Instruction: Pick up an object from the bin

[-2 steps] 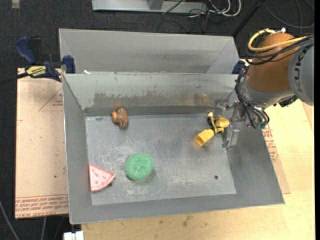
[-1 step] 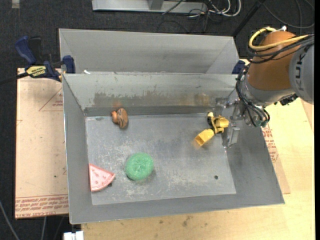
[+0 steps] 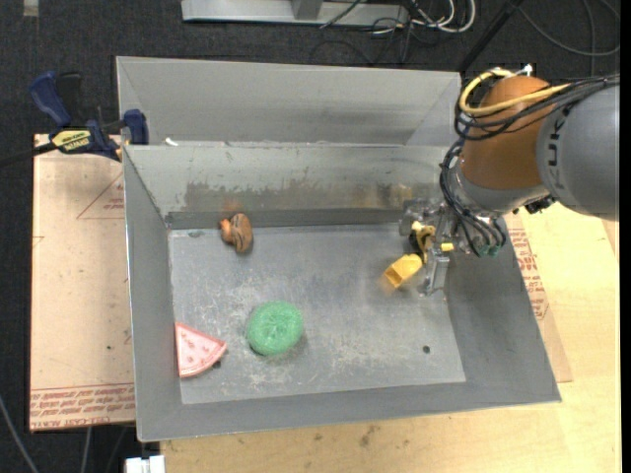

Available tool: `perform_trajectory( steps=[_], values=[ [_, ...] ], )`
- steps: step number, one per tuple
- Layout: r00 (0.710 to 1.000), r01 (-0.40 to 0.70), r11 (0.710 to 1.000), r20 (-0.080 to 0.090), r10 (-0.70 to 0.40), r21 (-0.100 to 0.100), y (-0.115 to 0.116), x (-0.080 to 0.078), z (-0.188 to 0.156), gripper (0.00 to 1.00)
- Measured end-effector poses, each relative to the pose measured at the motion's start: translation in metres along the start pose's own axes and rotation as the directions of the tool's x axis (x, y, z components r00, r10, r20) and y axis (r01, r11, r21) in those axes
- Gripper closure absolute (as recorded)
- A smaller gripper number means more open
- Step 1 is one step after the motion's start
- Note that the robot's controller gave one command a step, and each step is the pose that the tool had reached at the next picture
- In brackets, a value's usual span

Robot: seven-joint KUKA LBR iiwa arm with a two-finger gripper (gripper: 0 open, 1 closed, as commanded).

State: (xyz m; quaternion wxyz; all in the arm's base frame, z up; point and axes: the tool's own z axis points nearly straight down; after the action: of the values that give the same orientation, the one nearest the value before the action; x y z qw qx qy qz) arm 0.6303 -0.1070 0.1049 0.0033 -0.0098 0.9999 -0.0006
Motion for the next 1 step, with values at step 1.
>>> perform_trajectory(
  steps=[1],
  values=[
    [0.990,0.138,0.990,-0.004,-0.138,-0.002,0.0116,0.0124,0.0151,1.00]
  ],
)
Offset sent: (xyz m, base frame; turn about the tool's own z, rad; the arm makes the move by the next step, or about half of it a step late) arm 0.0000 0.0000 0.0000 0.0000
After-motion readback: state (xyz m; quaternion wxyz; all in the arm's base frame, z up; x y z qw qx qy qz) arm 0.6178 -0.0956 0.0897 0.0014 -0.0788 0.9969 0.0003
